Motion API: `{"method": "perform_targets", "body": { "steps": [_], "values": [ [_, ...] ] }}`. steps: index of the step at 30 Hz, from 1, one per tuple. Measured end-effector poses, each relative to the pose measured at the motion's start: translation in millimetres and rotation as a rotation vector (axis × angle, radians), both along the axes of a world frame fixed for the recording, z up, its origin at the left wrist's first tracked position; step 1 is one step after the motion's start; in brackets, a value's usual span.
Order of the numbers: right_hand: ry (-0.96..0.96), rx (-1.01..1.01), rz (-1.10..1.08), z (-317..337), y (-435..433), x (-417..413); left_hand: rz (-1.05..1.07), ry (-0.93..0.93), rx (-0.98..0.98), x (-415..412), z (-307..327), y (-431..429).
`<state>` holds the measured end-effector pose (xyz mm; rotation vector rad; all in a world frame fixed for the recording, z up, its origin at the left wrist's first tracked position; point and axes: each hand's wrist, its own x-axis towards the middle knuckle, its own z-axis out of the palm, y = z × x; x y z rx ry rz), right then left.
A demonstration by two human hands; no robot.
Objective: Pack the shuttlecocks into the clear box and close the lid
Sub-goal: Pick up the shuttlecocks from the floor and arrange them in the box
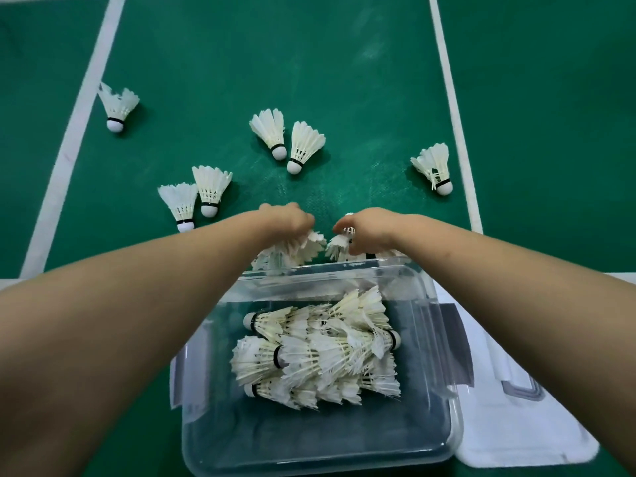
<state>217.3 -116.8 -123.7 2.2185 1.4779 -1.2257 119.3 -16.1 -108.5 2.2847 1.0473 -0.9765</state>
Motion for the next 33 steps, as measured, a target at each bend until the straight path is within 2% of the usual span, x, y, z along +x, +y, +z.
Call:
{"method": "perform_targets", "body": {
  "steps": [5,8,12,15,19,24,27,30,33],
  "values": [
    [-0.08,0.154,-0.068,10,4,-5,0.246,-0.171,-0.022,-8,3,13],
    [-0.142,0.354,-0.213,21,3,-7,0.413,-0.26,-0.087,-9,12,16],
    [-0.217,0.682,-0.492,47,-10,-14,0.56,-0.474,-0.167,-13,23,23],
    [-0.231,0.87,-0.595,75,-20,-20,0.644,-0.592,-0.225,-24,70,12],
    [-0.134,0.992,-0.698,117,-41,-34,0.75,-0.773,-0.38,-49,130,-19],
    [0.138,0.944,-0.809,148,-68,-70,0.822,-0.805,-0.442,-95,169,-45],
    [0.252,0.757,-0.786,139,-78,-99,0.911,-0.77,-0.434,-121,166,-47],
    [0.27,0.589,-0.74,112,-82,-125,0.979,-0.763,-0.413,-137,151,-45],
    [0.398,0.439,-0.826,82,-78,-140,1.011,-0.788,-0.423,-138,134,-43]
  ]
}}
